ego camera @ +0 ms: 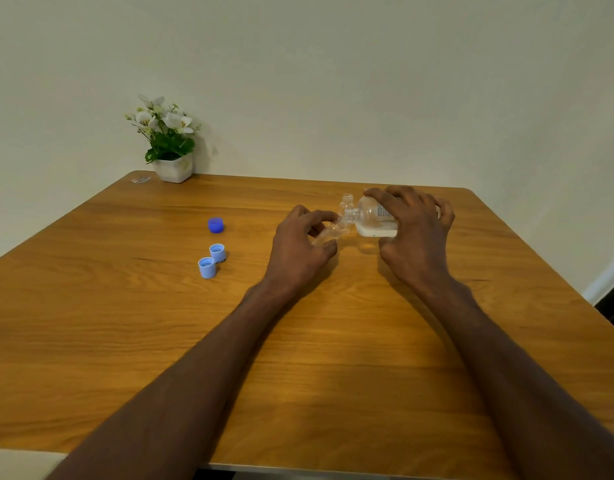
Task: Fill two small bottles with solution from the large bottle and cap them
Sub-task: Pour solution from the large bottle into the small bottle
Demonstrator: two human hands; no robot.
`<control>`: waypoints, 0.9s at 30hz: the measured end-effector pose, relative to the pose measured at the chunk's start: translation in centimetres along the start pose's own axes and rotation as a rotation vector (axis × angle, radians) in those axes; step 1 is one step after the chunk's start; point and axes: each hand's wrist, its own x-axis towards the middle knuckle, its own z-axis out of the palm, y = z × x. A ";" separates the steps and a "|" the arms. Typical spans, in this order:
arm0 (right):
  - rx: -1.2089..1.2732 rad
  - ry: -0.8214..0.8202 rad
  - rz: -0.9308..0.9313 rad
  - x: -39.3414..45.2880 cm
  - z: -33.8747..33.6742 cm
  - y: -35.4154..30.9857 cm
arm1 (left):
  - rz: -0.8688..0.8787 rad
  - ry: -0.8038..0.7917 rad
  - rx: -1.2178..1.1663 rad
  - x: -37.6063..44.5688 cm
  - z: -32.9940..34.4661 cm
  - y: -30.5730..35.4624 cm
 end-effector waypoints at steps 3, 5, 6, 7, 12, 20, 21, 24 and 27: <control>0.002 0.003 0.001 0.0 0.0 0.1 | 0.001 -0.003 -0.006 0.0 0.0 -0.1; 0.004 0.010 0.000 0.0 0.0 0.1 | 0.001 0.002 -0.012 0.0 0.0 -0.1; 0.005 0.014 -0.002 0.0 0.1 0.1 | 0.003 0.004 -0.015 0.0 0.1 -0.1; 0.006 0.017 -0.004 0.0 0.1 0.1 | 0.004 0.006 -0.017 0.0 0.1 0.0; 0.015 0.025 -0.008 0.0 0.1 0.1 | -0.003 0.004 -0.029 0.0 0.1 0.0; 0.011 0.015 -0.003 0.0 0.2 0.2 | -0.013 -0.006 -0.021 0.0 -0.1 0.2; 0.012 0.014 -0.002 0.0 0.2 0.2 | -0.014 -0.007 -0.020 0.0 -0.1 0.2; 0.008 0.011 0.000 0.0 0.3 0.2 | -0.013 -0.001 -0.018 -0.1 -0.1 0.3; 0.008 0.014 0.000 0.0 0.3 0.2 | -0.013 -0.003 -0.018 -0.1 -0.1 0.3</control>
